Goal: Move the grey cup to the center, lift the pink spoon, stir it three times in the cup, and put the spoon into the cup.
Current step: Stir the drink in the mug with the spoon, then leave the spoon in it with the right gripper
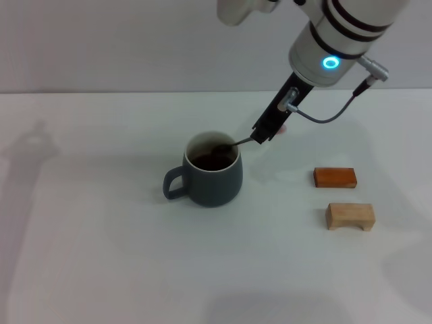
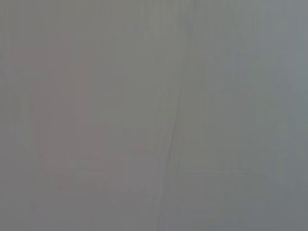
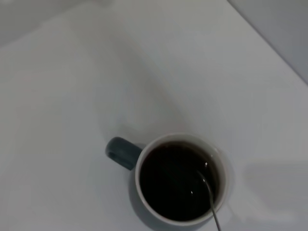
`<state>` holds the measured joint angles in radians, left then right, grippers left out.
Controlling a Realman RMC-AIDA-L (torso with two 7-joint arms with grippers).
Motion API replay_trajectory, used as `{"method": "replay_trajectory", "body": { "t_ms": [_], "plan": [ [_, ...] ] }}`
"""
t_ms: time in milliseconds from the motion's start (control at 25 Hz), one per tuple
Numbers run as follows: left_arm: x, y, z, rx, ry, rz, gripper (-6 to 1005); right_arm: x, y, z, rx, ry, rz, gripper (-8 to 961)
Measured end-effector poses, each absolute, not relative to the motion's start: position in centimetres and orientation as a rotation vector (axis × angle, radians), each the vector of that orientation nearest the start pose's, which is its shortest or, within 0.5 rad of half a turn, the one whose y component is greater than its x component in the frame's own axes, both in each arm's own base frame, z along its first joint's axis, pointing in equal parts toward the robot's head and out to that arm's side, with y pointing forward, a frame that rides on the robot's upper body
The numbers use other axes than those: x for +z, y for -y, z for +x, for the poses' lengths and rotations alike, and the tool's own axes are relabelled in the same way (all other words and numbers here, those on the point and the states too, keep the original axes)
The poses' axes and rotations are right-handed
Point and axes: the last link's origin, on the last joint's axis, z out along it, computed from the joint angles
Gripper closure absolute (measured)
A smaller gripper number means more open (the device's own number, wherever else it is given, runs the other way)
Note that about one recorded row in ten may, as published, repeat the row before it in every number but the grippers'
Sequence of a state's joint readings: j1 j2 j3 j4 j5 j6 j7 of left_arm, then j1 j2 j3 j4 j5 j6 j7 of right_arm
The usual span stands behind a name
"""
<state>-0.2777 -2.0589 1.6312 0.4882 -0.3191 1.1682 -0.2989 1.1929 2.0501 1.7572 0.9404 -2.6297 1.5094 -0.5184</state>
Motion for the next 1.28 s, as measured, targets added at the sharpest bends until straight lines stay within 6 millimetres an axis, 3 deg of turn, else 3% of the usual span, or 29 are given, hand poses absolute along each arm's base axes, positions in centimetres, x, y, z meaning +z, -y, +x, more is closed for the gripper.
{"method": "replay_trajectory", "body": {
  "t_ms": [240, 880, 1280],
  "plan": [
    [5.4, -34.2, -31.5, -0.954, 0.501, -1.34, 1001, -3.0, -42.4, 3.8, -0.632, -0.567, -2.644, 848],
    [4.7, -34.0, -32.0, -0.924, 0.511, -1.358, 1001, -6.0, -42.3, 5.0, -0.696, -0.533, -2.651, 848],
    [4.6, -33.6, -32.2, -0.921, 0.507, -1.361, 1001, -7.4, -42.1, 4.4, -0.678, -0.481, -2.674, 848]
  ]
}}
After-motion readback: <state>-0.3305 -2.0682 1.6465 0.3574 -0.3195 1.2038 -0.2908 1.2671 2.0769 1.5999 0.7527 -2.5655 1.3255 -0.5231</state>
